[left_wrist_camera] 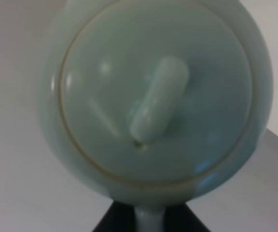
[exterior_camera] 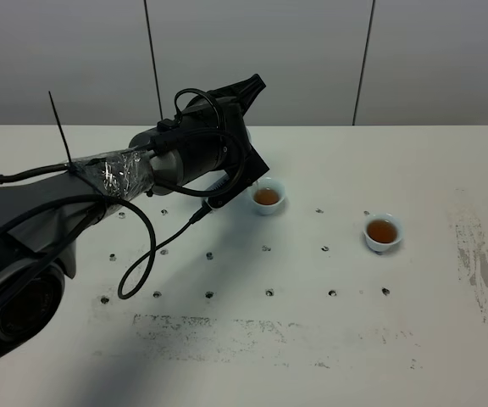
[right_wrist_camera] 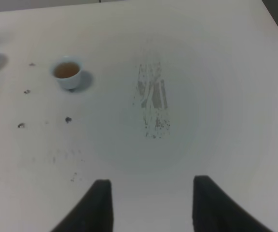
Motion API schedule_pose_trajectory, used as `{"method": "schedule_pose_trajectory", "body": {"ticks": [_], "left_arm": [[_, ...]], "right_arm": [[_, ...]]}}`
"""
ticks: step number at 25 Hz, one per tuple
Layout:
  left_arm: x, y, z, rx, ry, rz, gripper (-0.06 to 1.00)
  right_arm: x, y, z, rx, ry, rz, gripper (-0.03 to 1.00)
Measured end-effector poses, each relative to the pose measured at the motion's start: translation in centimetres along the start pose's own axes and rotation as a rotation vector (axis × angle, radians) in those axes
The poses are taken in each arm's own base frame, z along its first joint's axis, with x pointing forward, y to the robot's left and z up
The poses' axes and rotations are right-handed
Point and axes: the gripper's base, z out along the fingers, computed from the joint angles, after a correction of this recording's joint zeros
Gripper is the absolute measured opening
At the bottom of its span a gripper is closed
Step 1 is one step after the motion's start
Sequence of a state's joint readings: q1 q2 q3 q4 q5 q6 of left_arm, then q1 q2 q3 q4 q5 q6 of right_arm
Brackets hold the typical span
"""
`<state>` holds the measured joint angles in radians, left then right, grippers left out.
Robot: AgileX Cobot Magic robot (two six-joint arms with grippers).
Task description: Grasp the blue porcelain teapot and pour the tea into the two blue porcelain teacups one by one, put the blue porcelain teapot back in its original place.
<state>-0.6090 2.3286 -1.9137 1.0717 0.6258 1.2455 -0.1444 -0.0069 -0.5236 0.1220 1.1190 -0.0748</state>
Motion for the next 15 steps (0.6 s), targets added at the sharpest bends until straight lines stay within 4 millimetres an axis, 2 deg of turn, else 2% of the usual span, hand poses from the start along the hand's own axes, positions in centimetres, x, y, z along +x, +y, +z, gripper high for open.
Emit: {"method": "schedule_pose_trajectory", "body": {"ticks": [15], "left_arm": [[0.06,0.16,0.0,-0.017,0.007,0.013,0.1]], "right_arm": [[0.0,0.0,0.0,0.0,0.0,0.0,0.4]]}}
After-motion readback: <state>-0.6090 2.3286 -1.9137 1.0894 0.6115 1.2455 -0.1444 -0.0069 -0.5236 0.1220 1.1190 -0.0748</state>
